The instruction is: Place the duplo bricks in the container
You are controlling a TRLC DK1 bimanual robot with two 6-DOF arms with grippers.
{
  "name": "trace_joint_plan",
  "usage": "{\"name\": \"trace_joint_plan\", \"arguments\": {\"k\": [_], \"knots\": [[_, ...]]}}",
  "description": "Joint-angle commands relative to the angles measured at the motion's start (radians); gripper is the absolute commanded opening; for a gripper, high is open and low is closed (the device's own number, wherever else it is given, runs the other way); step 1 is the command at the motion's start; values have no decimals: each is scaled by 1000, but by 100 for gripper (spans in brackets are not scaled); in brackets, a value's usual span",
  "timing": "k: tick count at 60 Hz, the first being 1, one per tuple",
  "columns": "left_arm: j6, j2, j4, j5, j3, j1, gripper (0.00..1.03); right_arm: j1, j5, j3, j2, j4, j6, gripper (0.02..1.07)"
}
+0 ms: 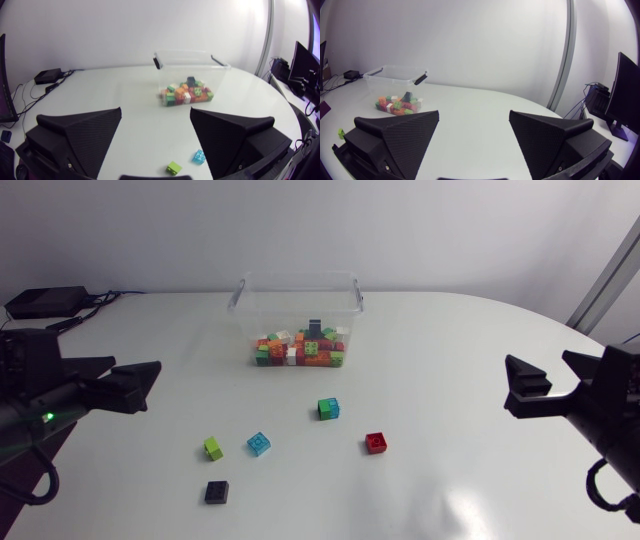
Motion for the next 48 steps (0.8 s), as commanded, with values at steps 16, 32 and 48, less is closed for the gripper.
{"name": "trace_joint_plan", "arguments": {"k": [16,32,48], "knots": [[277,434,-350,-1,308,-55,92,118,36,268,314,-289,132,103],[467,653,-469,-1,386,-112,95,157,-60,440,602,-535,124,103],[653,802,-523,-82,400,-184,95,195,-151,544,782,-645,175,102]]}}
